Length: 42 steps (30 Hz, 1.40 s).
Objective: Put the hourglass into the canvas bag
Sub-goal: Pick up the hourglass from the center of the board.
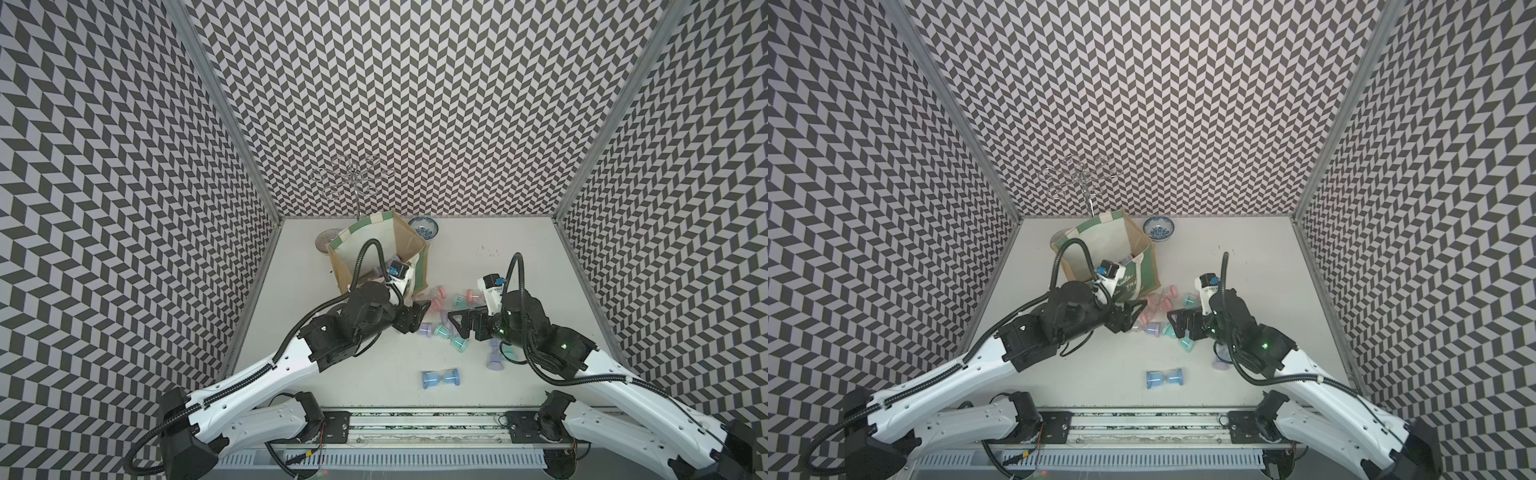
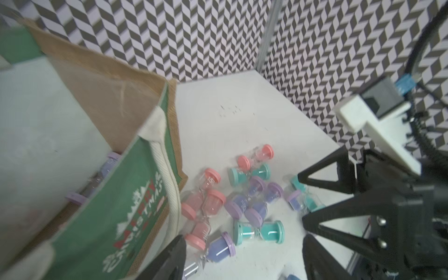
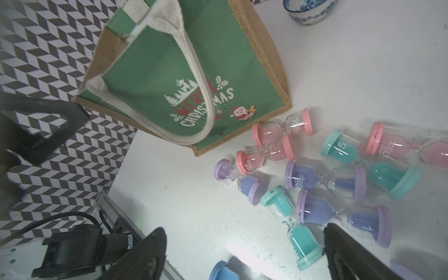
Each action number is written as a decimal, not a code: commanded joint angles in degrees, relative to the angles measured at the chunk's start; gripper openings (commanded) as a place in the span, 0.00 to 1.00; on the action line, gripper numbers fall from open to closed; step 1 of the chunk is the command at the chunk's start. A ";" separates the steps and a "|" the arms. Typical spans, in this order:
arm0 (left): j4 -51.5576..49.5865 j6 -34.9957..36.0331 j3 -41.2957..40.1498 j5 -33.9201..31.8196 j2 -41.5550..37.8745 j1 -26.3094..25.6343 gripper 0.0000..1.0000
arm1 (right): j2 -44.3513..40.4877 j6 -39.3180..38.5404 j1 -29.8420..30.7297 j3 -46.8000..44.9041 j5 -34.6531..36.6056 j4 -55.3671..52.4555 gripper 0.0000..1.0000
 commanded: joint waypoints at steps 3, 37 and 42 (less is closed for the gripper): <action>-0.40 -1.03 -4.01 1.82 1.28 -6.42 0.77 | -3.90 -0.01 -0.23 -3.85 -3.90 0.61 0.99; 6.32 -7.45 -13.76 2.95 20.25 -18.72 0.81 | -11.53 5.82 -0.23 -19.40 -7.81 8.36 0.99; 10.17 -7.30 -15.27 0.95 21.13 -18.72 0.76 | -11.87 5.82 -0.24 -19.73 -7.80 9.16 0.99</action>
